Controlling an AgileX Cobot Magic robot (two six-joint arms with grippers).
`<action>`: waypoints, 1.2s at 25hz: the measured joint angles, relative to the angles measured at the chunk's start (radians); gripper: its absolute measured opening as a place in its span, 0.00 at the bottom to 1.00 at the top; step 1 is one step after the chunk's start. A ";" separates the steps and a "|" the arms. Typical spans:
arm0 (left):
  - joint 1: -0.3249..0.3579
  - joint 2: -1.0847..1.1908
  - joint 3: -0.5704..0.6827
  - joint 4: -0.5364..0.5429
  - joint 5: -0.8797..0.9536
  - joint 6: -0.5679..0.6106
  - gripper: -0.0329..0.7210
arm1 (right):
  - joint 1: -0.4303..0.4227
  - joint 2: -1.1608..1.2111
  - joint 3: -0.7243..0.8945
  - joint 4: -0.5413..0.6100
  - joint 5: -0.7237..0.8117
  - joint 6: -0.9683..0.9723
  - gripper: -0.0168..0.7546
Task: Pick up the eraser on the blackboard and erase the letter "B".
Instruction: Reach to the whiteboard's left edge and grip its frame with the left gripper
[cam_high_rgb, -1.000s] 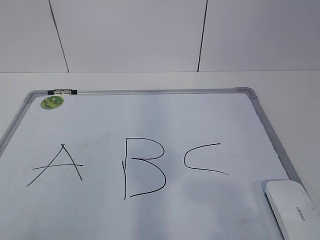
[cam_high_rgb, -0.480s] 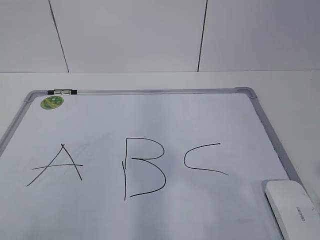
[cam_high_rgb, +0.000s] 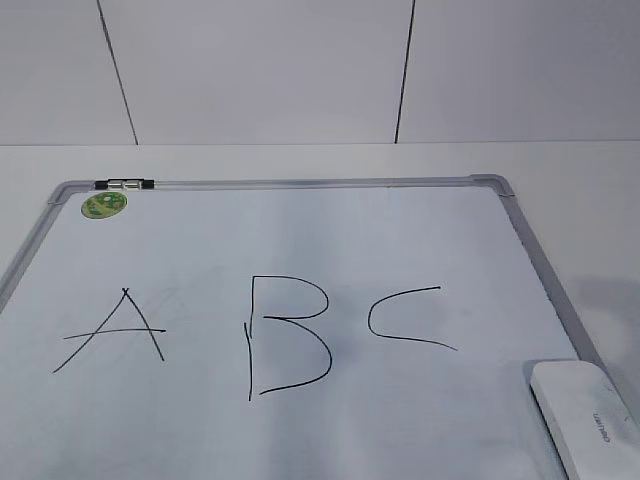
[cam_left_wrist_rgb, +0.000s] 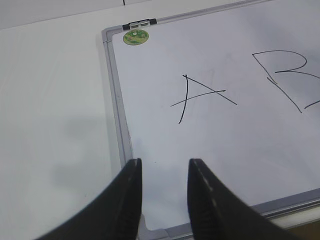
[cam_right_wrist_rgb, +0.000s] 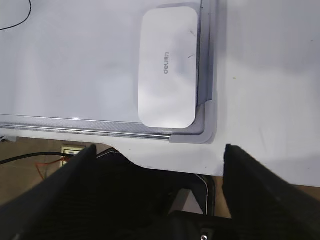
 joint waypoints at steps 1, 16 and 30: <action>0.000 0.000 0.000 0.000 0.000 0.000 0.36 | 0.000 0.020 -0.005 0.008 0.000 0.000 0.78; 0.000 0.130 0.000 -0.004 0.002 0.000 0.36 | 0.000 0.186 -0.047 0.031 0.002 0.052 0.78; -0.006 0.586 -0.069 0.030 -0.009 -0.059 0.36 | 0.000 0.396 -0.101 0.033 -0.001 0.041 0.78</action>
